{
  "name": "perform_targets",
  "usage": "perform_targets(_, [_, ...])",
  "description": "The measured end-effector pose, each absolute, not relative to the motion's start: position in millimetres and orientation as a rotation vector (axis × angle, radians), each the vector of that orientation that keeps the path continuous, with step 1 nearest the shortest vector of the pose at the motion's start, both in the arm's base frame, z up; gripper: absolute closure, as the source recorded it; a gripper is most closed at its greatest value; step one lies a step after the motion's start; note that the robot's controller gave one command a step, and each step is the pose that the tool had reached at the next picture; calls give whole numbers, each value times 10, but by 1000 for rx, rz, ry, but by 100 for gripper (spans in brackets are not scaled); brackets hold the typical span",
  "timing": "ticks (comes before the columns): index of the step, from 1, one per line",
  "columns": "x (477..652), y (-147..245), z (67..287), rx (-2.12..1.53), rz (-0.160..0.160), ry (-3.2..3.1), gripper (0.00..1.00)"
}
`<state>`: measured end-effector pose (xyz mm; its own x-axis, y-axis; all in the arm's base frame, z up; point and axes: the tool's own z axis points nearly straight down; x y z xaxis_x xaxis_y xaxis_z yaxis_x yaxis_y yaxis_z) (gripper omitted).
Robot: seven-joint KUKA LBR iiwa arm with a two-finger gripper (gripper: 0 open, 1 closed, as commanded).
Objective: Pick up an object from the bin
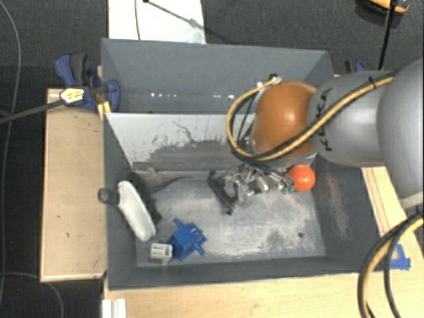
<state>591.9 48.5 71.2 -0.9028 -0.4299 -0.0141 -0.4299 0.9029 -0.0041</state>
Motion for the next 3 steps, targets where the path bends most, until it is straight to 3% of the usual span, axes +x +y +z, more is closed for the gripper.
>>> perform_targets(1, [5908, 485, 732, -690, -1, 3053, 100])
perform_targets(3, [5915, 487, 999, -688, -1, 3050, 100])
